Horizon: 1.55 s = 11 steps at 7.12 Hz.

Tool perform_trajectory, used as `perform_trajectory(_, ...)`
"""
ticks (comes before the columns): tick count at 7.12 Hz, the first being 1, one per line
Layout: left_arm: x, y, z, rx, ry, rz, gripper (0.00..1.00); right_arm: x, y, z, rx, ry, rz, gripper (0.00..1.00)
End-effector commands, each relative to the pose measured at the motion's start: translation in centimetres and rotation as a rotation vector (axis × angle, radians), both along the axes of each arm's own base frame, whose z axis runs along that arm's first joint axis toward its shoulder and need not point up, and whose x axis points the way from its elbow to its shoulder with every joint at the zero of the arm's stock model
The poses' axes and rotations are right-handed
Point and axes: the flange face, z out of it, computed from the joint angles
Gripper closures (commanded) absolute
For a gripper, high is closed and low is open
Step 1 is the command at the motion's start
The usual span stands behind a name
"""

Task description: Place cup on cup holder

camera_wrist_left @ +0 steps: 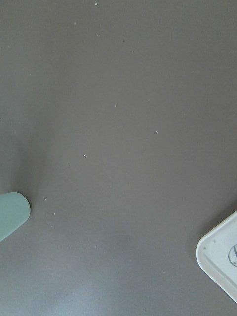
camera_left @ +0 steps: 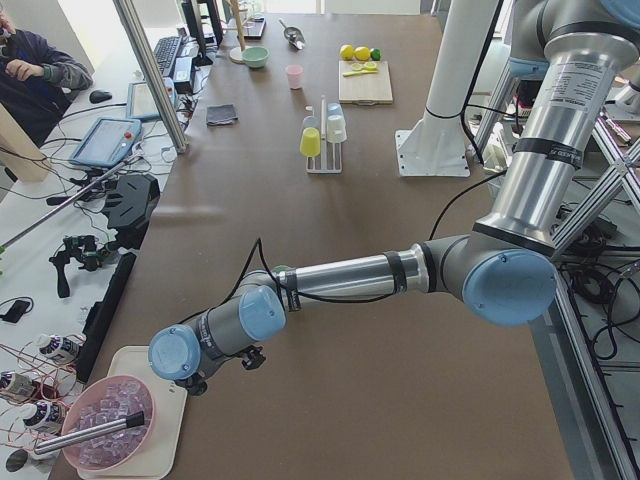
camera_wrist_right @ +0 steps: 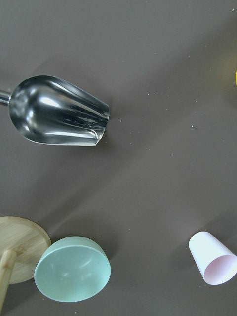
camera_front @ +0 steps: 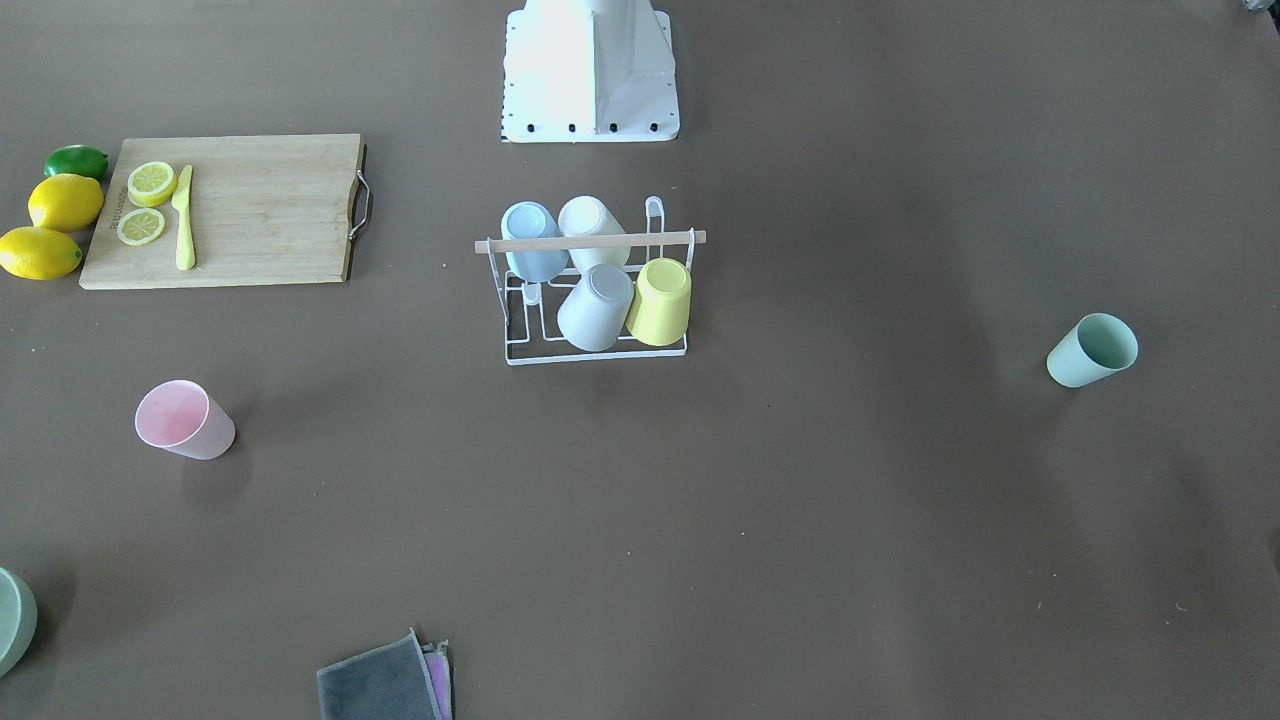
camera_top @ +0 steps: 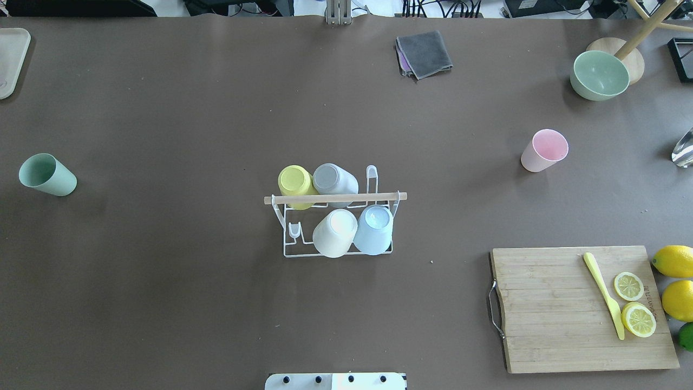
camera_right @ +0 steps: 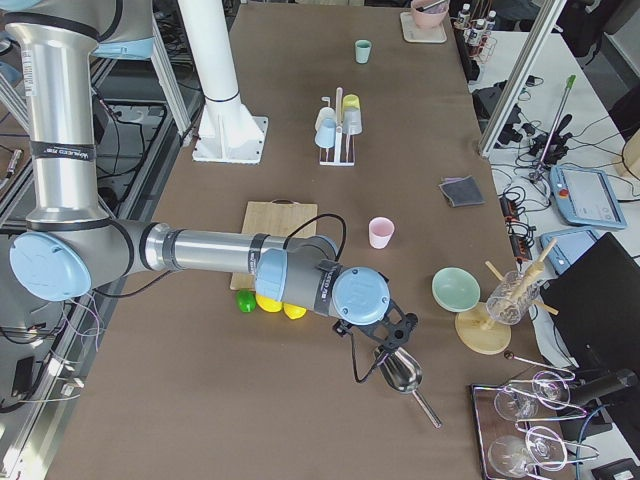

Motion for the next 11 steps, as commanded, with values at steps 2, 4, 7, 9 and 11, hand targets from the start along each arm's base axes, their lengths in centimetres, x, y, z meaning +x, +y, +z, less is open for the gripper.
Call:
perform_trajectory(2, 2.1, -0.1, 1.7, -0.081, 0.089, -0.030, 0.02, -1.0, 0.0, 4.1, -0.130, -0.206, 0.054, 0.00)
perform_trajectory(4, 3.2, -0.1, 2.5, -0.142, 0.152, -0.062, 0.04, -1.4, 0.0, 5.2, -0.161, -0.227, 0.054, 0.00)
perform_trajectory(7, 7.6, -0.7, 2.5, -0.169, 0.214, -0.033, 0.04, -1.5, 0.9, 8.4, -0.235, -0.249, 0.064, 0.00)
perform_trajectory(9, 8.9, -0.7, 2.4, -0.178, 0.253, -0.038, 0.04, -1.9, 1.6, 11.2, -0.298, -0.377, 0.099, 0.00)
perform_trajectory(11, 9.1, 0.3, 3.9, -0.207, 0.255, -0.040, 0.04, -2.8, 2.2, 13.2, -0.347, -0.506, 0.128, 0.00)
